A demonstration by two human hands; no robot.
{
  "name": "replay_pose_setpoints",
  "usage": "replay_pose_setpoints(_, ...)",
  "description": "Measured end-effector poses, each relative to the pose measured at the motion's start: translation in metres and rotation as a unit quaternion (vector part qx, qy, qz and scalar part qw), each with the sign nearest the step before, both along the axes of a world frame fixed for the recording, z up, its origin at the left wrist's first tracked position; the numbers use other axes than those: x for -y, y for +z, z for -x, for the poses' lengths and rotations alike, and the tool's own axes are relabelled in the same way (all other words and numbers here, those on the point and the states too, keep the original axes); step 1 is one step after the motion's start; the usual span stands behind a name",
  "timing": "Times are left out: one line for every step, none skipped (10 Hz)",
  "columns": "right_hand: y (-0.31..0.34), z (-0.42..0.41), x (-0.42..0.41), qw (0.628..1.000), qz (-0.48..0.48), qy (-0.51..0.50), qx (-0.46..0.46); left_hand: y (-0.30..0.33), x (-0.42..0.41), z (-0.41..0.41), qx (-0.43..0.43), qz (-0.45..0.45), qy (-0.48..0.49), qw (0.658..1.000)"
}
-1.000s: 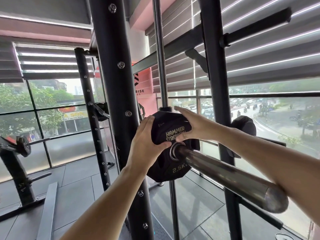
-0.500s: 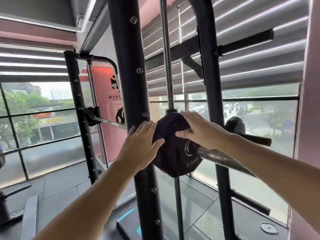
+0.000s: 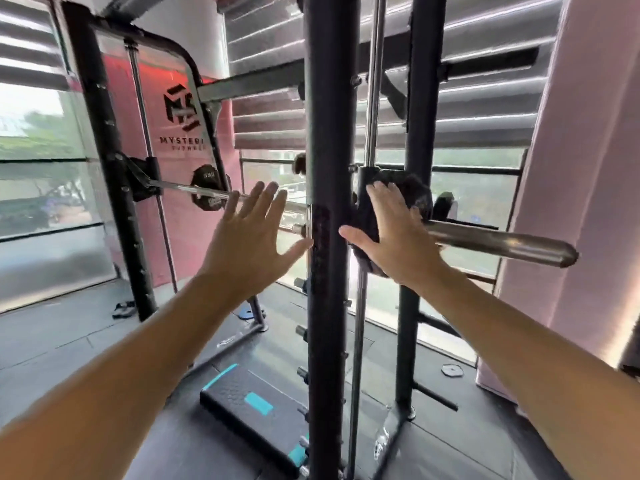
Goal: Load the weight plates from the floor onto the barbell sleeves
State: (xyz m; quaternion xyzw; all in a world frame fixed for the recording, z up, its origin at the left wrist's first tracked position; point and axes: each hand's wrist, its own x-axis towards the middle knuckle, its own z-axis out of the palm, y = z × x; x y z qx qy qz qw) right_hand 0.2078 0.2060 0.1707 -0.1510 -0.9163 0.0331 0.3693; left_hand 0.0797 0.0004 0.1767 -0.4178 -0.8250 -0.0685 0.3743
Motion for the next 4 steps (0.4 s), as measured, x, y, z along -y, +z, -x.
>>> replay_pose_setpoints(-0.004, -0.010, 0.046, 0.999, -0.034, -0.013, 0.015, -0.007, 0.040, -0.011, 0.008, -0.006, -0.009, 1.000)
replay_pose_setpoints(-0.003, -0.025, 0.072, 0.999, -0.038, -0.018, 0.018, -0.010, 0.061, -0.024, 0.012, -0.016, -0.017, 1.000)
replay_pose_setpoints(-0.004, -0.059, 0.107, 0.998, -0.049, -0.027, 0.017, -0.012, 0.095, -0.052, 0.025, -0.025, -0.026, 0.999)
replay_pose_setpoints(-0.007, -0.083, 0.125, 0.998, -0.056, -0.028, 0.023, -0.015, 0.115, -0.075, 0.019, -0.020, -0.026, 0.999)
